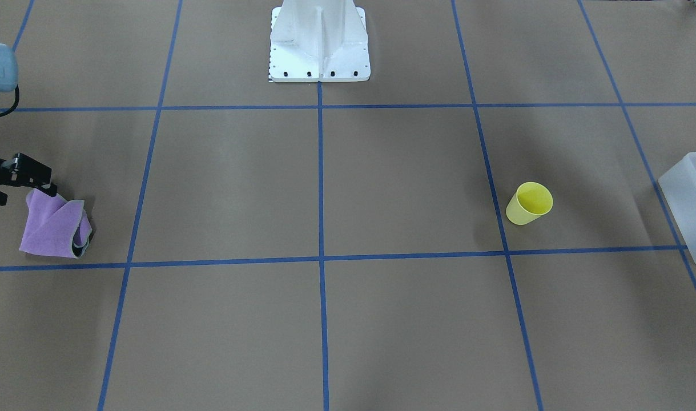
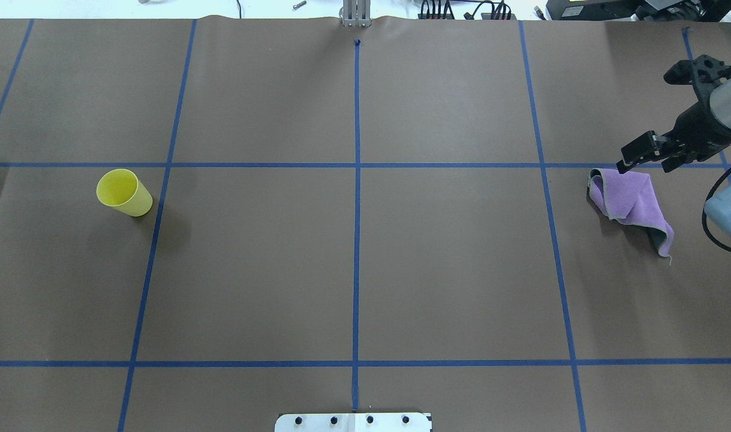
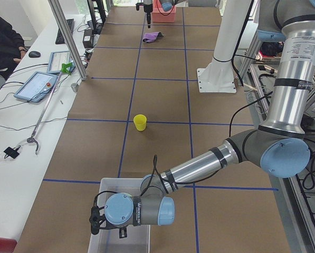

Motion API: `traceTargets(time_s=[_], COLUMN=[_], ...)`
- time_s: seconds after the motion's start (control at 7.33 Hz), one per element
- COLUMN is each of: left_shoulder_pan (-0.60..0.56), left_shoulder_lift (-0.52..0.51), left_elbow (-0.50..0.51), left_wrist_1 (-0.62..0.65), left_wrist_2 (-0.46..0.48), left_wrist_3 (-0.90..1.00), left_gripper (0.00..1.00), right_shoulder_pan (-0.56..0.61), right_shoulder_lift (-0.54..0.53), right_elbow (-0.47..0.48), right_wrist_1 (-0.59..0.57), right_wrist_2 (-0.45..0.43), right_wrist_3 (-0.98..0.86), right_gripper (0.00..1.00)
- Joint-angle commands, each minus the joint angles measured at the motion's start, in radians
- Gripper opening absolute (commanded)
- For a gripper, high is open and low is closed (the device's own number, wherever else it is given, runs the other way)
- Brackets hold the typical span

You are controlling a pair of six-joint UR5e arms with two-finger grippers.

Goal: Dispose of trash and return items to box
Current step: 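Lower the bowl into the clear bin while right gripper descends onto cloth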

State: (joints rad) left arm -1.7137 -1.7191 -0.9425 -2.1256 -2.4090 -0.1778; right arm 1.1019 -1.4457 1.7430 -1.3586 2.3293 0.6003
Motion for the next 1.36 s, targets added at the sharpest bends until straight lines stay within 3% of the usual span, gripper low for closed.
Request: traceTargets(time_s=[0.0, 0.55, 0.82, 0.95, 1.09, 1.23], left_shoulder_pan=[0.011, 0.095, 0.173, 0.196, 0.198, 0.200], left_shoulder_lift=[0.009, 0.006, 0.009, 0.009, 0.027, 0.030], left_elbow=[0.103, 0.123, 0.125, 0.128, 0.128, 0.107], left_wrist_1=[-0.272, -0.382, -0.512, -0.551, -0.591, -0.605], left_wrist_2=[0.045, 0.042, 0.034, 0.034, 0.034, 0.015], left_wrist_3=[-0.221, -0.437, -0.637, -0.676, -0.671, -0.670], left_gripper=[0.00, 0.00, 0.00, 0.57, 0.98, 0.98], right_shoulder_pan=[-0.025, -0.039, -0.039, -0.039, -0.037, -0.037], right_shoulder_lift=[0.002, 0.011, 0.013, 0.013, 0.013, 0.011], right_elbow=[-0.016, -0.039, -0.042, -0.043, -0.042, -0.043], right_wrist_1=[0.012, 0.012, 0.013, 0.012, 0.012, 0.012], right_wrist_2=[-0.030, -0.070, -0.082, -0.085, -0.087, -0.091], right_wrist_3=[0.016, 0.015, 0.012, 0.012, 0.013, 0.013], right_gripper=[1.00, 1.00, 1.00, 1.00, 1.00, 1.00])
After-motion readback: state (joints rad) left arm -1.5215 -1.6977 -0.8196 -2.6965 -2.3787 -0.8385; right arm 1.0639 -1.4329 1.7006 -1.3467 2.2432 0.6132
